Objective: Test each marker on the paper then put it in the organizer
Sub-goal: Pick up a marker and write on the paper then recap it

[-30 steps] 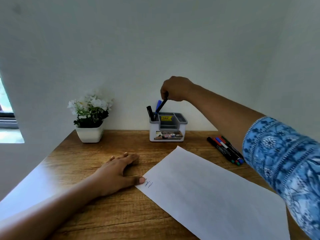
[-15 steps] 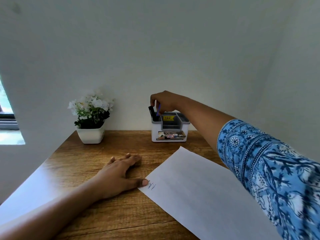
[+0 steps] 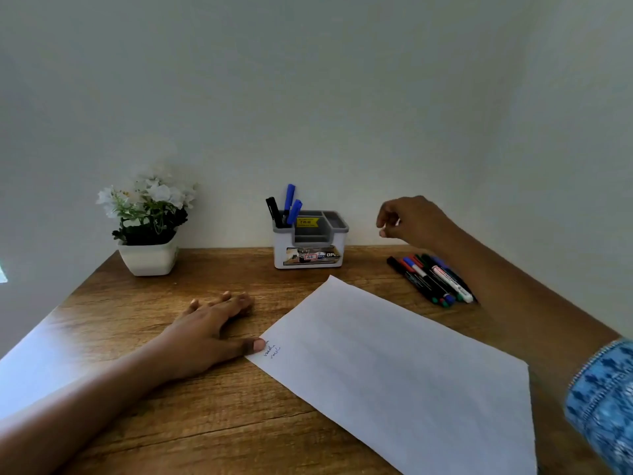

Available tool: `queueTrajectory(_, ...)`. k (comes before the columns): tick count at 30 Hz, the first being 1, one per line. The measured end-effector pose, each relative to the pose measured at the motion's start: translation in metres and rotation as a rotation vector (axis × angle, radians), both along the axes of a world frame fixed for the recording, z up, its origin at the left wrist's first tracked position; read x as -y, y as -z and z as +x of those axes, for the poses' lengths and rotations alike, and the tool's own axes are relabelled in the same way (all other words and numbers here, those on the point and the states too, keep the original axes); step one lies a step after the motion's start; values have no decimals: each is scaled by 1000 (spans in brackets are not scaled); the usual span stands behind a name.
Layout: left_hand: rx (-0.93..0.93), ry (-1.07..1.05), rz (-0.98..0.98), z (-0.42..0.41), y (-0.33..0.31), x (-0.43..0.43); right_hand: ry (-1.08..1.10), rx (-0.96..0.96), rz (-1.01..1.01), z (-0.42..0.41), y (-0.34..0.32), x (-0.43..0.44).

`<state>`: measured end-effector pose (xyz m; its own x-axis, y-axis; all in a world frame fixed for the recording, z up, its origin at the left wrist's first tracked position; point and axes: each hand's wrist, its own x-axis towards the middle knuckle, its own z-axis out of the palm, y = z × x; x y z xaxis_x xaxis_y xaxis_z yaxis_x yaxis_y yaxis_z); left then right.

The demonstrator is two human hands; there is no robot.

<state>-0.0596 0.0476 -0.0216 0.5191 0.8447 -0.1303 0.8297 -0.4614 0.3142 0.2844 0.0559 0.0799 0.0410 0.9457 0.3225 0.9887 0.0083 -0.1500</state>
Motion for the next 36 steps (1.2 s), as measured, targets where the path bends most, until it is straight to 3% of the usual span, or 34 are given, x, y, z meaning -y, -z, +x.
queueTrajectory(6,24,9,-12,0,-2,2,240,75,-320,40,46,16)
queueTrajectory(10,37,10,-8,1,-2,3,300,148,-294,33,56,12)
queueTrajectory(16,34,0,-18,1,-4,5,356,111,-184,33,66,-4)
queueTrajectory(21,56,8,-8,-1,0,0,405,101,-297,31,63,-8)
queueTrajectory(25,104,12,9,0,2,1,304,103,-320,21,55,-2)
queueTrajectory(29,321,56,73,0,-1,9,12,96,-305,-27,29,28)
queueTrajectory(33,506,122,303,1,-5,21,-338,182,-87,-90,20,68)
queueTrajectory(36,501,192,468,3,-4,27,-511,367,144,-114,31,81)
